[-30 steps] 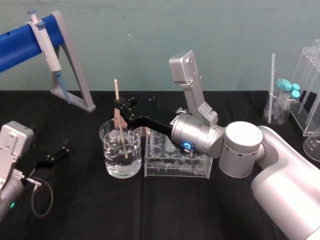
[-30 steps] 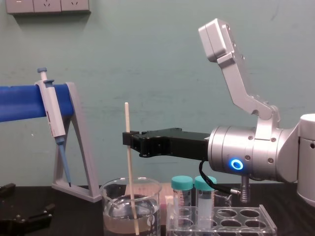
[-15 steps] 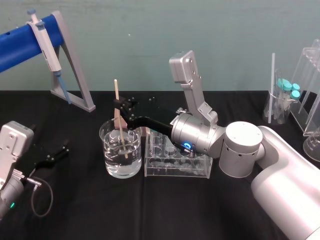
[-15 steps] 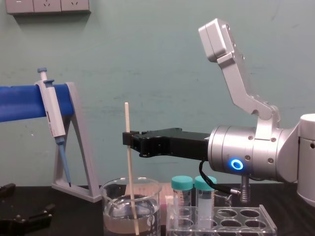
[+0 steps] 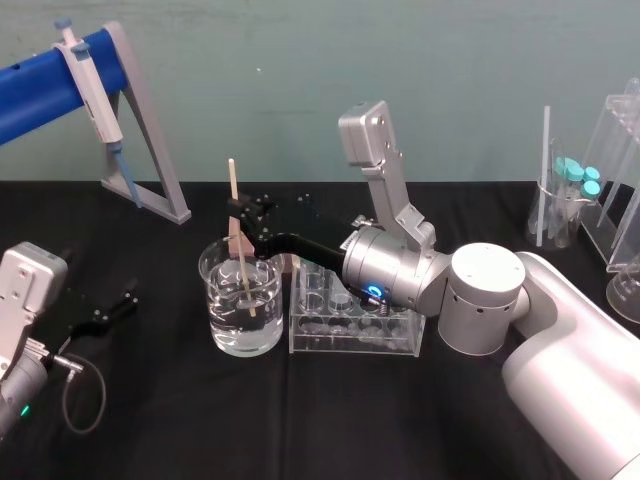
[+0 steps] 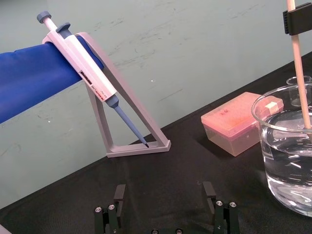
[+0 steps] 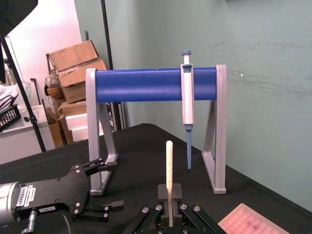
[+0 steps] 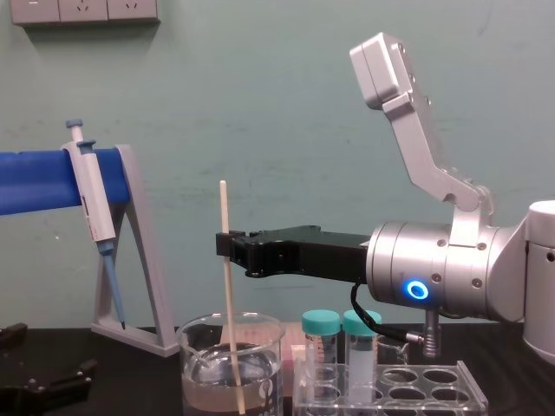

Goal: Hold the thermometer with one hand and immerse one end into the beaker, then reinsert it into the test tube rack.

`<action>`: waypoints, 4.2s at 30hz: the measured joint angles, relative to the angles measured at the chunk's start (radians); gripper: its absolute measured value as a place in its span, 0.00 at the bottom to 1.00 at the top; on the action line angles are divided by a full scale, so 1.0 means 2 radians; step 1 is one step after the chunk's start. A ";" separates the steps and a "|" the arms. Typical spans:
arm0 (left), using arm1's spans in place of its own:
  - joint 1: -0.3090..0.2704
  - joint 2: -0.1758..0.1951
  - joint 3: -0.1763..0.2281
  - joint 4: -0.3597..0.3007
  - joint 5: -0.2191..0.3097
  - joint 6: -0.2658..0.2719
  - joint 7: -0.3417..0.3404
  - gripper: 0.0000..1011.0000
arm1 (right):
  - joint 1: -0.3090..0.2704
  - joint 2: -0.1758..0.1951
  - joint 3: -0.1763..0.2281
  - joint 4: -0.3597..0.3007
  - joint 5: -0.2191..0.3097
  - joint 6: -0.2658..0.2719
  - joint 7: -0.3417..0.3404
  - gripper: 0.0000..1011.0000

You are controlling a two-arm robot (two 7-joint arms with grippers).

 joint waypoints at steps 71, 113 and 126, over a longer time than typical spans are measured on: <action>0.000 0.000 0.000 0.000 0.000 0.000 0.000 0.99 | 0.000 0.000 0.000 0.000 0.000 0.000 0.000 0.04; 0.000 0.000 0.000 0.000 0.000 0.000 0.000 0.99 | -0.002 0.042 0.075 -0.113 0.115 0.074 0.002 0.04; 0.000 0.000 0.000 0.000 0.000 0.000 0.000 0.99 | -0.032 0.091 0.113 -0.198 0.146 0.116 -0.059 0.04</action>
